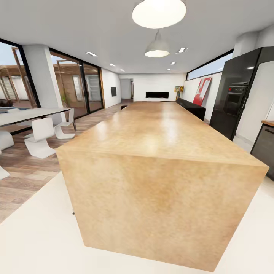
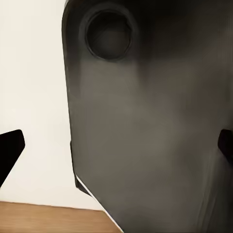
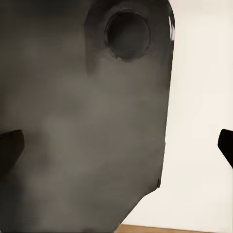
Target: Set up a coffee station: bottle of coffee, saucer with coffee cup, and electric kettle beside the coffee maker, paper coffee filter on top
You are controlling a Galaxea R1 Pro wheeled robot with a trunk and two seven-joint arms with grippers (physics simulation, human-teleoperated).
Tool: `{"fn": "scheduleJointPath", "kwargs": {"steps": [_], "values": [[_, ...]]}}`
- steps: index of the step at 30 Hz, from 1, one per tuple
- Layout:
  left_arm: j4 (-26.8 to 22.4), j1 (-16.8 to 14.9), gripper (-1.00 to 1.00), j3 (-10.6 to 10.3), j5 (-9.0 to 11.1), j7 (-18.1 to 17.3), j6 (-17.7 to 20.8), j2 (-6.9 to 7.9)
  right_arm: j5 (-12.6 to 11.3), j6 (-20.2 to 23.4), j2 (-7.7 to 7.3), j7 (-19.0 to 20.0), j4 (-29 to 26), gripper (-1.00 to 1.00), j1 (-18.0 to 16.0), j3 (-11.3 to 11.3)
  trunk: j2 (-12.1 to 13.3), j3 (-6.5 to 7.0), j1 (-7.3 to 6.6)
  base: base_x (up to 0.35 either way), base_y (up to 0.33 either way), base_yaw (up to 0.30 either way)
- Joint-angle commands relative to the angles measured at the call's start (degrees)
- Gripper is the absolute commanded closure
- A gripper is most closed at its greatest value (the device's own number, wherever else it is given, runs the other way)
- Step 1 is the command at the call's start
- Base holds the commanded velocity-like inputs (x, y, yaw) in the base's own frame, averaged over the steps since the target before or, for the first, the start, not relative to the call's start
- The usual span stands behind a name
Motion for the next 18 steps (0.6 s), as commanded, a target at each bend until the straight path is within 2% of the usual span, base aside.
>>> {"fn": "scheduleJointPath", "kwargs": {"steps": [1,12,18], "values": [[-0.3,0.1,-1.0,0.3,0.2,-0.1,-0.3,-0.17,0.0,-0.2,0.33,0.0,-0.3,-1.0,-0.1,0.1,0.0,-0.03,0.0,0.0,0.0,0.0],[-0.6,0.1,-1.0,0.2,0.2,-0.1,-0.3,-0.18,0.0,-0.2,3.85,0.1,-3.2,-1.0,-0.1,0.1,0.0,-0.03,0.0,0.0,0.0,0.0],[-0.6,0.1,-1.0,0.2,0.2,-0.2,-0.3,-0.18,0.0,-0.2,4.02,0.1,-5.1,-1.0,-0.1,-0.1,0.0,-0.03,0.0,0.0,0.0,0.0]]}}
